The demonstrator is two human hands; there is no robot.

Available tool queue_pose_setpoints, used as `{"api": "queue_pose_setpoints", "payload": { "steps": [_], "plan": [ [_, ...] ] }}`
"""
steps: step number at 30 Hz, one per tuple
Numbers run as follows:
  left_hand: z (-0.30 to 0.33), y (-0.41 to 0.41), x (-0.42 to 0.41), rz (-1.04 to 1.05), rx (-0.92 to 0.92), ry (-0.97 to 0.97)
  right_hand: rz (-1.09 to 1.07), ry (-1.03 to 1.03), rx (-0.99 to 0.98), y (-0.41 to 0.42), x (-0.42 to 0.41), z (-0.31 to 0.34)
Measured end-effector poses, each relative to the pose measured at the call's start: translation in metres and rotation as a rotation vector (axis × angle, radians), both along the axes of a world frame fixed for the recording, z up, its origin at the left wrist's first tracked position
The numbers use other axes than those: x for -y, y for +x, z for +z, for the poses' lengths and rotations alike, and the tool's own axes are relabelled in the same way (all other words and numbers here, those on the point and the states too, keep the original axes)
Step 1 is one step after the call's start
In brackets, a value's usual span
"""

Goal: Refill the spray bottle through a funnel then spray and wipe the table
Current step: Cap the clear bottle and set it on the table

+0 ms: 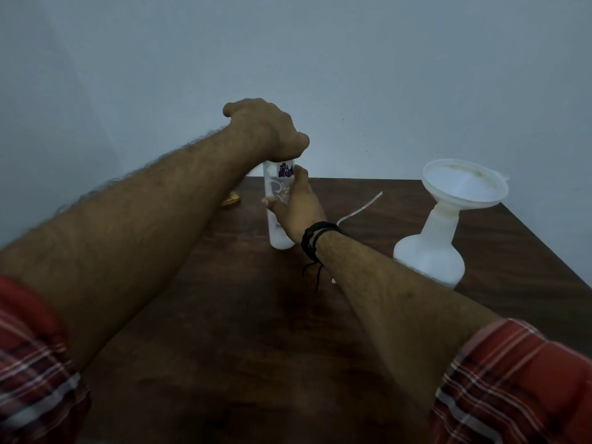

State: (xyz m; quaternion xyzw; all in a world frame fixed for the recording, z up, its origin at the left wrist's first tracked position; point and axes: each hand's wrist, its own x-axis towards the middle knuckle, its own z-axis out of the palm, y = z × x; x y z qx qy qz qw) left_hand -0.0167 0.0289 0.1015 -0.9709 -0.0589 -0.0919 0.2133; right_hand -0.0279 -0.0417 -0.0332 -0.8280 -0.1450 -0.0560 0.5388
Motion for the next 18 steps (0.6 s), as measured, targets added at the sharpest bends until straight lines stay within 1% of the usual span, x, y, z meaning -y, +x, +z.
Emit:
{"api": "queue_pose_setpoints", "payload": {
  "steps": [1, 3, 5, 6, 7, 8, 9, 11, 12, 14, 16, 18],
  "plan": [
    [-0.001, 0.000, -0.006, -0.052, 0.015, -0.039, 0.004, 0.004, 0.006, 0.000, 0.000, 0.000],
    [-0.003, 0.000, -0.021, -0.156, -0.002, -0.184, 0.012, 0.000, 0.018, -0.002, -0.001, -0.001],
    [-0.004, 0.000, -0.042, -0.227, -0.117, -0.403, 0.007, -0.004, 0.021, -0.002, -0.001, -0.001],
    [-0.003, -0.002, -0.055, -0.227, -0.170, -0.535, 0.005, 0.000, 0.021, -0.002, 0.000, -0.001],
    [-0.001, -0.004, -0.070, -0.204, -0.180, -0.617, 0.003, 0.009, 0.022, -0.001, 0.000, -0.001],
    [0.002, -0.005, -0.088, -0.173, -0.139, -0.634, 0.005, 0.016, 0.024, -0.001, 0.002, -0.001],
    [0.005, -0.004, -0.107, -0.135, -0.053, -0.601, 0.007, 0.017, 0.029, -0.001, 0.002, -0.001],
    [0.013, -0.002, -0.144, -0.066, 0.133, -0.482, 0.010, 0.004, 0.043, -0.003, 0.002, -0.003],
    [0.018, -0.004, -0.152, -0.047, 0.166, -0.450, 0.011, 0.004, 0.047, -0.004, 0.001, -0.003],
    [0.024, -0.009, -0.148, -0.082, 0.100, -0.497, 0.017, 0.012, 0.051, -0.003, 0.001, -0.003],
    [0.030, -0.015, -0.120, -0.141, 0.009, -0.573, 0.026, 0.015, 0.045, -0.002, 0.001, -0.002],
    [0.033, -0.019, -0.089, -0.196, -0.091, -0.571, 0.031, 0.014, 0.042, -0.002, 0.002, -0.002]
  ]
}}
